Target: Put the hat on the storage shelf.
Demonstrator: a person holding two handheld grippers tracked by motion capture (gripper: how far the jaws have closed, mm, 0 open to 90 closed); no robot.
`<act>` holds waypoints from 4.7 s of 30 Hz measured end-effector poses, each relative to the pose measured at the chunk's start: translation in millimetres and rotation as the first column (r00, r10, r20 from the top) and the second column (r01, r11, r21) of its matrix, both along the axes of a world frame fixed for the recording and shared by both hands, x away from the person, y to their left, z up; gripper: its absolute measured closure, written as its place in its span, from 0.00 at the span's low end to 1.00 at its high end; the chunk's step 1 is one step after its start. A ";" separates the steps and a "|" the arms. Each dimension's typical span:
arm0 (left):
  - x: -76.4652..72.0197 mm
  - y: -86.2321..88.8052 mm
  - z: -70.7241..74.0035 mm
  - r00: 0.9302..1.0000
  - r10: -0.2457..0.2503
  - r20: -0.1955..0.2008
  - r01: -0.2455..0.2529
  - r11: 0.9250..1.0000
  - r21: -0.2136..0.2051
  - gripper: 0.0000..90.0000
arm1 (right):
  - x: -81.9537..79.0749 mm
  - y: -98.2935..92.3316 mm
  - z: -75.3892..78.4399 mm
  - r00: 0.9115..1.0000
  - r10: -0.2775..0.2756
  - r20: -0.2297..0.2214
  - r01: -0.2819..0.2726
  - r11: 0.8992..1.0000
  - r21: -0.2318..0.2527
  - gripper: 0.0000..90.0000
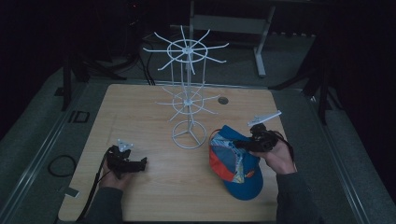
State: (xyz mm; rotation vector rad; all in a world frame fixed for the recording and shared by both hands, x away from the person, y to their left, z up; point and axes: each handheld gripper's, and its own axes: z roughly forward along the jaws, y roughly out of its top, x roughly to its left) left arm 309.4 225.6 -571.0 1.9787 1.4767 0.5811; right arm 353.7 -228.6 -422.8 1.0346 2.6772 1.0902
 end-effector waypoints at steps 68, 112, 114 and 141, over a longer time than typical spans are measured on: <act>-0.2 -0.1 0.1 1.000 -0.002 -0.002 0.002 1.000 -0.001 0.00 | -15.6 -37.9 55.0 0.978 -0.111 0.179 0.069 0.972 0.225 0.97; -0.2 -0.3 0.1 1.000 0.000 -0.003 0.000 1.000 -0.003 0.00 | -15.9 -30.8 93.9 0.958 -0.106 0.266 0.017 0.948 0.318 0.97; -0.2 -0.3 0.1 1.000 0.000 -0.003 0.000 1.000 -0.004 0.00 | -15.8 -30.1 96.7 0.957 -0.107 0.270 0.014 0.946 0.325 0.97; 0.1 -0.5 0.1 1.000 -0.001 -0.002 0.001 1.000 -0.004 0.00 | -12.9 -27.5 115.5 0.945 -0.121 0.302 0.001 0.928 0.371 0.97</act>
